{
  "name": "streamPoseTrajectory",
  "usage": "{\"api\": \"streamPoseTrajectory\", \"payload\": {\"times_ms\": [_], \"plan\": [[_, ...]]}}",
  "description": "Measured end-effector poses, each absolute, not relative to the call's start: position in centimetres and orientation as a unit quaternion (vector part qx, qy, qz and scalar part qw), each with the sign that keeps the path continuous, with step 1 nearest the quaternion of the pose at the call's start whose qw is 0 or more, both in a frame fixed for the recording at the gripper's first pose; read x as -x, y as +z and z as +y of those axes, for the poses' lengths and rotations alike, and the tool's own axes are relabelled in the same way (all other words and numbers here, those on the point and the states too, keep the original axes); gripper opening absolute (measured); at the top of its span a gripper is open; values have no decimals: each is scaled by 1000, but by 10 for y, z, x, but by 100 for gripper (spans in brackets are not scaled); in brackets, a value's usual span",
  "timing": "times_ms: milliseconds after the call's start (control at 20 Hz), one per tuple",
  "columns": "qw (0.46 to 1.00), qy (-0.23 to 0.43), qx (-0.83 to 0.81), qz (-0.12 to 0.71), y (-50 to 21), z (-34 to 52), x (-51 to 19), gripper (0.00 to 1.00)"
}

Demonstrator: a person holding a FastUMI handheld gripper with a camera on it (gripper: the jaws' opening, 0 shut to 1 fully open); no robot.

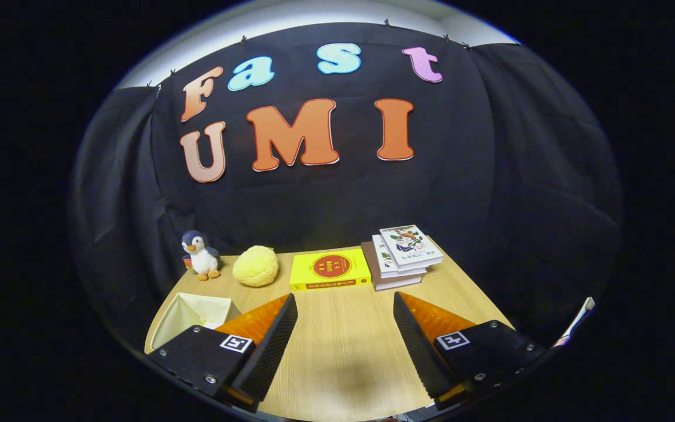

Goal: Open the storage box then place both shoes into the box .Put the left shoe in first, then the right shoe, with the right side of both shoes facing outward in a uniform manner.

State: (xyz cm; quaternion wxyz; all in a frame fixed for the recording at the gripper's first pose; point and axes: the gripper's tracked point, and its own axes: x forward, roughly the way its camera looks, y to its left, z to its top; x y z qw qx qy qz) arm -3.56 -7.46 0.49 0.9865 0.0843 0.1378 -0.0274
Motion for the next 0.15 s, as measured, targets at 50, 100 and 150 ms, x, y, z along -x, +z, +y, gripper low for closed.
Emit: {"api": "streamPoseTrajectory", "payload": {"times_ms": [50, 100, 150], "plan": [[987, -31, -84, 134, 5, -87, 37, 98], [987, -35, -83, 129, 6, -98, 40, 98], [988, -39, -83, 126, 6, -108, 42, 98]]}}
